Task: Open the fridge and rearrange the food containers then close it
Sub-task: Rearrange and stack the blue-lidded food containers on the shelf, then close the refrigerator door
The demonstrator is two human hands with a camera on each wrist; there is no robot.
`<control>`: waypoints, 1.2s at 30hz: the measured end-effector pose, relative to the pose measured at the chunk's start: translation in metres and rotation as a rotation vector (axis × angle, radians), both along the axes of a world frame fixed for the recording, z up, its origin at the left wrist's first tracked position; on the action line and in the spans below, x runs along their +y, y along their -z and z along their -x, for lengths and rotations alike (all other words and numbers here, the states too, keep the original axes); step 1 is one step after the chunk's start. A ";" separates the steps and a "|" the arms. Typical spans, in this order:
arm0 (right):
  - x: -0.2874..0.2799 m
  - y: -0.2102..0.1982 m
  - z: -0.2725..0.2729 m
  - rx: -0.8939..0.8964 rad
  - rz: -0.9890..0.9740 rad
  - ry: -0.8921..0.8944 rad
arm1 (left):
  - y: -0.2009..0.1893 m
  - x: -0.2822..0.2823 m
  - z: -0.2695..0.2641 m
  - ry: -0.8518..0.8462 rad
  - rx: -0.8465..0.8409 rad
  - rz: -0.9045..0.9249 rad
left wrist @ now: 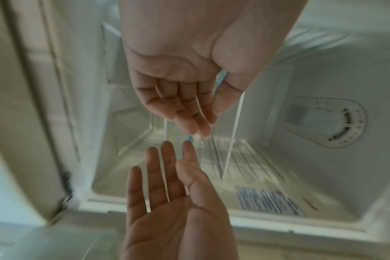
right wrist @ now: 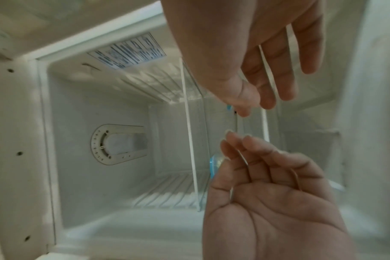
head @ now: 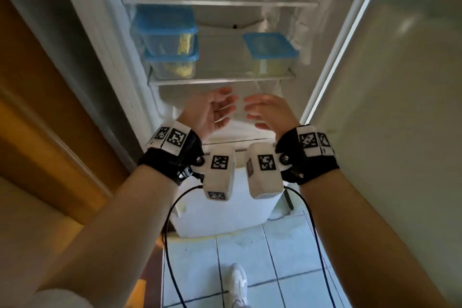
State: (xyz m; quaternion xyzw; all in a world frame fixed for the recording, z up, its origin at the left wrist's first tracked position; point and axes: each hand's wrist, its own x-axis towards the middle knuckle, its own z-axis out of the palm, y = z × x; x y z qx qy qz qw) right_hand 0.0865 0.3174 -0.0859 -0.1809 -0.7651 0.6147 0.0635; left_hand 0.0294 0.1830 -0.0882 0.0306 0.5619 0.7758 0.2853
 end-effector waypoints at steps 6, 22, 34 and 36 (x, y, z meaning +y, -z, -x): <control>-0.009 0.001 -0.088 0.065 0.023 0.157 | 0.002 -0.002 -0.076 0.084 0.033 -0.016; 0.038 -0.035 -0.349 0.332 -0.368 0.405 | -0.045 0.064 -0.309 0.143 0.419 -0.048; 0.098 -0.064 -0.481 0.397 -0.509 0.746 | -0.092 0.130 -0.429 0.112 1.036 0.390; 0.103 -0.066 -0.484 0.314 -0.390 0.670 | -0.097 0.130 -0.430 0.058 1.113 0.511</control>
